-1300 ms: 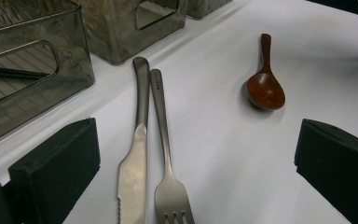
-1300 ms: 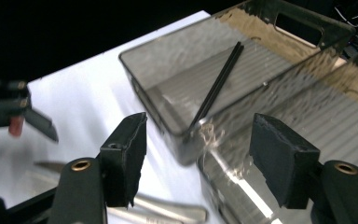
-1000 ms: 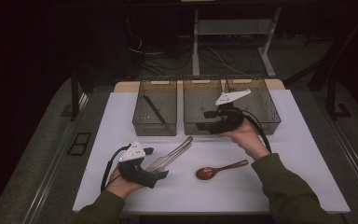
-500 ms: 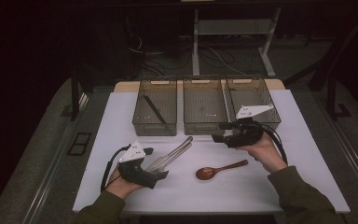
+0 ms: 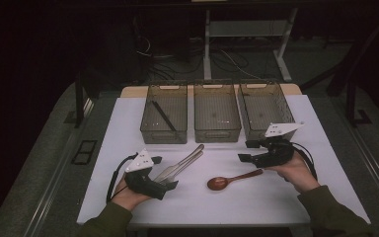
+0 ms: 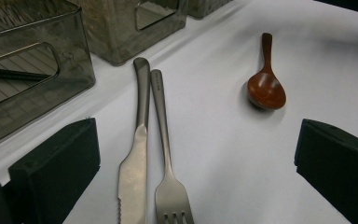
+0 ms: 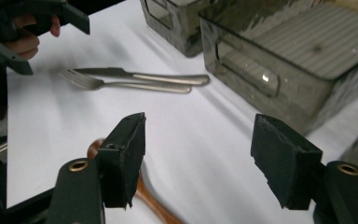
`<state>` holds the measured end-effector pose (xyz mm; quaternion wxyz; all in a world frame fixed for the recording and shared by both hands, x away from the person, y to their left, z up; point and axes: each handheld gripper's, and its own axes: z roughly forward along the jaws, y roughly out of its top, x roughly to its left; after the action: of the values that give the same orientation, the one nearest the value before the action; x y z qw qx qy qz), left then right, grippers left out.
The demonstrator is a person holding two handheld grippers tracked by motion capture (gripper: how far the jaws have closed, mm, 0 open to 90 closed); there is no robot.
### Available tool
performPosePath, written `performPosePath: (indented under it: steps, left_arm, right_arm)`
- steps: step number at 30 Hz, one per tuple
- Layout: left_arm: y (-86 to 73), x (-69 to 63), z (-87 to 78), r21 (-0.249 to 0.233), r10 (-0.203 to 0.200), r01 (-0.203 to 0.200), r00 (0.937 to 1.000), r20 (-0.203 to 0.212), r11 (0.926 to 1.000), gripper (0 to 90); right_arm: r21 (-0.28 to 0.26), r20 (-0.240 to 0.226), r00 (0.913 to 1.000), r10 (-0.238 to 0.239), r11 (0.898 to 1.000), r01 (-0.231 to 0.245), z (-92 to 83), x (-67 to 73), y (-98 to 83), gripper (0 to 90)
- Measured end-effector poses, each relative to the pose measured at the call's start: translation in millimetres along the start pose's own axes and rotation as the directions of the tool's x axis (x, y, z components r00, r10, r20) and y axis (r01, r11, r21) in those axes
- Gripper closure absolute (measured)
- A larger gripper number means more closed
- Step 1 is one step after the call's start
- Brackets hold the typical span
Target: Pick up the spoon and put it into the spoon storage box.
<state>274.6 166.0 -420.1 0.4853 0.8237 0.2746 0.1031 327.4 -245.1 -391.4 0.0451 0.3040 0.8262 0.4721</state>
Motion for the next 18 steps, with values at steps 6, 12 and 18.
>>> performPosePath:
  steps: [6,12,18]
  left_arm:
    - [0.0,0.9,0.0,-0.007,-0.003,0.003,1.0,0.003,1.0,0.0]
    - [0.3,-0.6,0.1,-0.001,0.003,-0.003,1.0,-0.006,1.0,0.0]
    - [0.7,-1.6,0.8,0.008,0.011,-0.011,0.9999,-0.008,0.9999,0.0]
  right_arm:
    - [0.028,0.001,1.0,-0.001,1.0,0.001,-5.1,-0.1,-13.5,43.3]
    - [0.078,0.011,0.9999,-0.012,0.997,0.011,-0.1,0.4,-20.7,61.2]
    - [0.133,0.025,0.999,-0.037,0.991,0.033,9.9,1.0,-24.4,76.9]
